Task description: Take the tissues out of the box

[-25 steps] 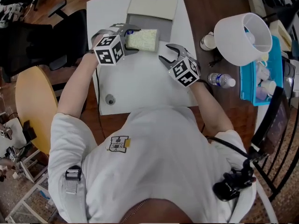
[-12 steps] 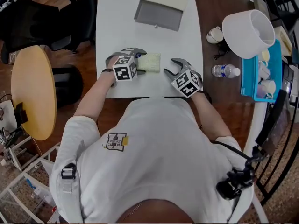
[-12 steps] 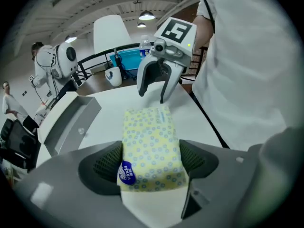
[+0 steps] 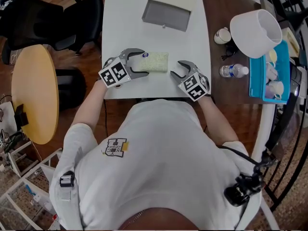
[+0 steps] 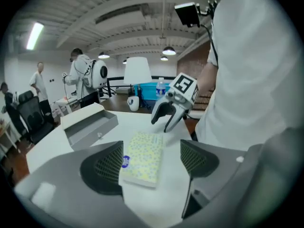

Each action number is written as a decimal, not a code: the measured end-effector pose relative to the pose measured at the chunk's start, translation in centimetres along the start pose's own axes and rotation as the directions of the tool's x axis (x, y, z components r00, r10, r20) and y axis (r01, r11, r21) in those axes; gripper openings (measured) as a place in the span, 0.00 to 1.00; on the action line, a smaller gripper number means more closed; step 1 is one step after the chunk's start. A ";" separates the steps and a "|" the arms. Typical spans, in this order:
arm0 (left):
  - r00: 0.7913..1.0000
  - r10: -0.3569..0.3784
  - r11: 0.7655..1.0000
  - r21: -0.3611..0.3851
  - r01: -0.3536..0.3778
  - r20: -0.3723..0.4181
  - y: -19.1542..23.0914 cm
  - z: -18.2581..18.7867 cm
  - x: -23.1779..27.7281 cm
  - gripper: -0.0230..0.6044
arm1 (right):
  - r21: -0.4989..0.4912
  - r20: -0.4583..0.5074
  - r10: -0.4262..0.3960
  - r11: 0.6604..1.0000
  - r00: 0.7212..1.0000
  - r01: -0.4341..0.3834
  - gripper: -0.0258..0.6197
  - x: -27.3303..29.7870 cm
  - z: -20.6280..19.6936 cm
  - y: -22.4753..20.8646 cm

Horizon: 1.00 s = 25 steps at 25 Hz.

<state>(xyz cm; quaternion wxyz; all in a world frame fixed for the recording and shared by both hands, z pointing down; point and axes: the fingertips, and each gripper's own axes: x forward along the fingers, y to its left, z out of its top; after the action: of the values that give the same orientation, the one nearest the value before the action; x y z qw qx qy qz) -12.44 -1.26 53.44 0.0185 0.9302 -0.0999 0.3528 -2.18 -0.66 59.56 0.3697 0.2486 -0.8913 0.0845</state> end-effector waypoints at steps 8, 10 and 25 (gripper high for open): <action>0.985 -0.019 0.945 -0.319 0.073 0.171 -9.4 -5.3 0.2 0.04 | 0.029 -0.023 0.052 0.998 0.998 -0.051 0.34 0.1 -1.6 4.6; 0.977 -0.029 0.905 -0.409 0.115 0.211 -10.7 -6.3 1.6 0.04 | 0.037 -0.034 0.067 0.997 0.997 -0.065 0.34 0.3 -1.9 6.0; 0.966 0.014 0.837 -0.531 0.129 0.256 -10.2 -7.6 4.5 0.04 | 0.089 -0.040 0.069 0.994 0.997 -0.065 0.17 1.7 -1.9 8.6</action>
<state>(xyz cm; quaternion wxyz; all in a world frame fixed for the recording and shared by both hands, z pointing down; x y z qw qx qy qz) -12.06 8.71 62.46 0.2795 0.9260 -0.1689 0.1893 -6.37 6.76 62.41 0.3743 0.2327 -0.8865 0.1413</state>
